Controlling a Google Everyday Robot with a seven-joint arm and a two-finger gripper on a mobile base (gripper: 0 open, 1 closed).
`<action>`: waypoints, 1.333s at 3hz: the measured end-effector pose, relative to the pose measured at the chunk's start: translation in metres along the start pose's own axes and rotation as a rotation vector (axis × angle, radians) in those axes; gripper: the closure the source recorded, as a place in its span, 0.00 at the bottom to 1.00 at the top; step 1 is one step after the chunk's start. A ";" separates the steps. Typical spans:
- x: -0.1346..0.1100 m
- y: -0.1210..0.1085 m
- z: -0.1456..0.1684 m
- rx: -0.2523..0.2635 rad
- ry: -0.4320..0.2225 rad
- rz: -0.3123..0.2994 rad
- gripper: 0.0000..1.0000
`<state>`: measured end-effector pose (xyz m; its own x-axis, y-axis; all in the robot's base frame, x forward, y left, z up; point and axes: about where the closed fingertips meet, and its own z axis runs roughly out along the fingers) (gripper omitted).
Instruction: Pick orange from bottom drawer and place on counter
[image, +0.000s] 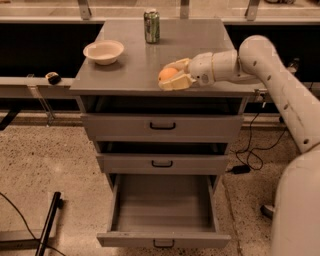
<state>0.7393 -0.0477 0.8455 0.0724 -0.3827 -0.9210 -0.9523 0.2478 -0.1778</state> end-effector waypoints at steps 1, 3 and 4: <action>0.001 -0.009 0.001 0.000 -0.015 0.040 1.00; -0.026 -0.072 -0.027 0.205 -0.211 0.010 1.00; -0.026 -0.072 -0.027 0.204 -0.210 0.010 1.00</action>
Offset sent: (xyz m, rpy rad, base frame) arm 0.0932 -0.0592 0.0484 0.2569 -0.1001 -0.2601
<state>0.7982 -0.0797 0.8912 0.1436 -0.1921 -0.9708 -0.8755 0.4326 -0.2151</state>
